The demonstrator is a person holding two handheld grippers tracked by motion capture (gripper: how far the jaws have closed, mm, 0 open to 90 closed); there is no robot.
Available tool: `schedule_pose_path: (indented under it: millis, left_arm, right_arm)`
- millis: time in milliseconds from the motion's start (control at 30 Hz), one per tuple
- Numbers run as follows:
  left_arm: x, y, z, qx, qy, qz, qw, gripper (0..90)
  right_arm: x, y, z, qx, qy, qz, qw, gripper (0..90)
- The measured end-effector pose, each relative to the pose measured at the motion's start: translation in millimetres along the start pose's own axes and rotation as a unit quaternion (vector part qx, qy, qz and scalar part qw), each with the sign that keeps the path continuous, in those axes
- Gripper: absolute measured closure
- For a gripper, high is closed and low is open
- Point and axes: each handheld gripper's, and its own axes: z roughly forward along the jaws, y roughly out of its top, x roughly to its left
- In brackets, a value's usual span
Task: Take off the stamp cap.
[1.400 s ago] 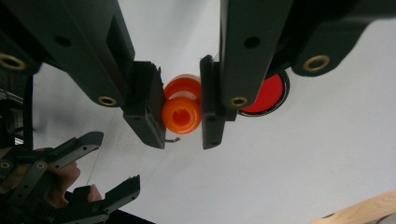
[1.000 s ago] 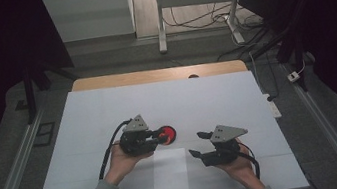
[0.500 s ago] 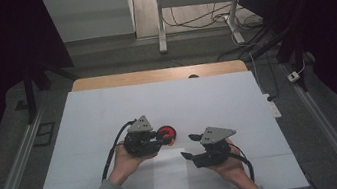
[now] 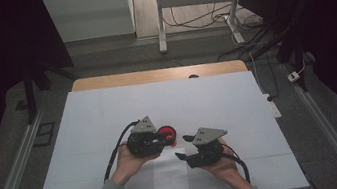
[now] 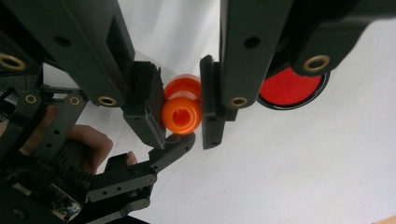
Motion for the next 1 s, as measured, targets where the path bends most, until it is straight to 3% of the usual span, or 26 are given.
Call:
schedule_pose_path:
  millis: [233, 1000]
  left_arm:
    - [-2.2, 0.3, 3.5, 0.002, -0.003, 0.002, 1.0000, 72.2]
    - [-5.5, 1.3, 10.8, 0.007, -0.008, 0.006, 0.9999, 72.2]
  right_arm:
    - [2.2, 1.6, 3.0, -0.002, 0.001, 0.000, 1.0000, 36.6]
    - [2.5, 4.2, 6.2, -0.009, 0.004, 0.006, 0.9999, 54.7]
